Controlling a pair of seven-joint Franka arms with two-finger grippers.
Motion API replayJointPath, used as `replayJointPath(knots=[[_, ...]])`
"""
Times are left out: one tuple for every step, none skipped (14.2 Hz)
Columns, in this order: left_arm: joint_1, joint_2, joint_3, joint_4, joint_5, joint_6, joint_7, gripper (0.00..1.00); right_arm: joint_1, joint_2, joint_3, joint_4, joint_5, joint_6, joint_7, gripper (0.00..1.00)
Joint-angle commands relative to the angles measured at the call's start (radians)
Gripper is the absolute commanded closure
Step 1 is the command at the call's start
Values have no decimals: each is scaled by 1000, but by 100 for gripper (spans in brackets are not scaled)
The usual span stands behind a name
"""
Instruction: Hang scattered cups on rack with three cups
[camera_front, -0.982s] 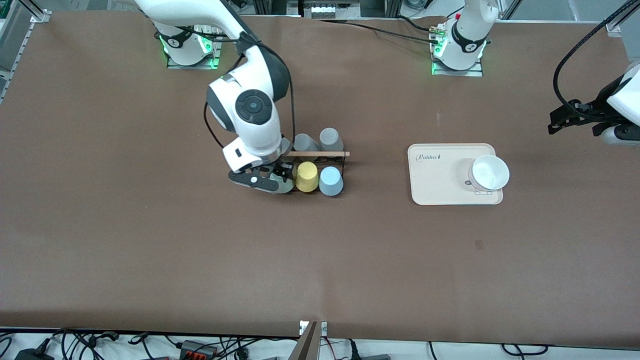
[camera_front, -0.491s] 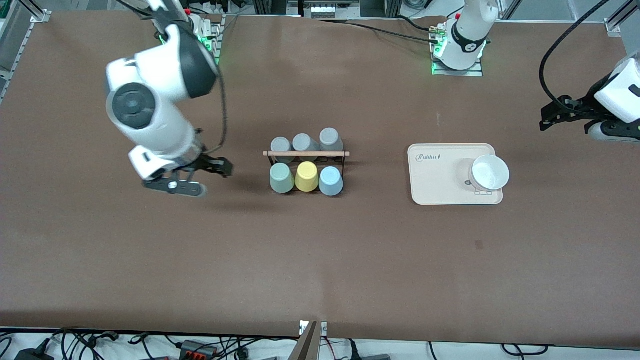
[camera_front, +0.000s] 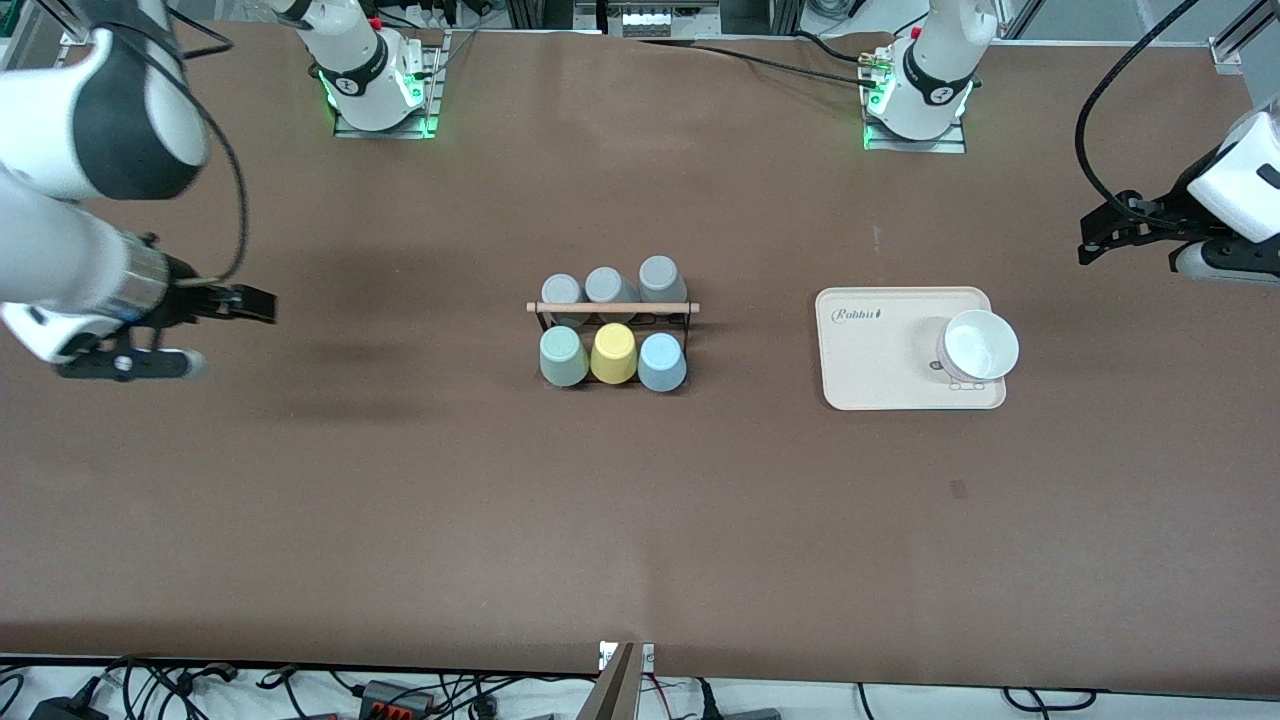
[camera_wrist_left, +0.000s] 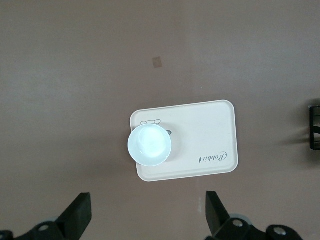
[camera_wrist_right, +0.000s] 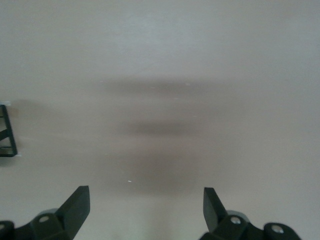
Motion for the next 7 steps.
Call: replayJointPath(knots=[[7,-7,-12,7,-1,6,16,0,-62,-81,-9,-20,-12,-8,-59,0],[7,-9,-12,7,-1,5,16,0,-64,-99,-23,-20,-12,-3,-59,0],[7,-9,-13,7,-1,5,16,0,-68,-116,-37,-20,-12,-5,-58,0],[4,-7,-16,9,-1,5,16,0,-71,-141,-56,-20,-12,-5,-62,0],[4,-7,-16,9,1,6,16,0,-73,-159,-58,-26,-12,-18,-62,0],[3,-7,-16,10,1,5,16,0,-73,-168,-58,-32,-12,-56,-61,0],[1,-7,-16,10,1,5,14,0,-73,-178,-57,-28,-12,-119,-54,0]])
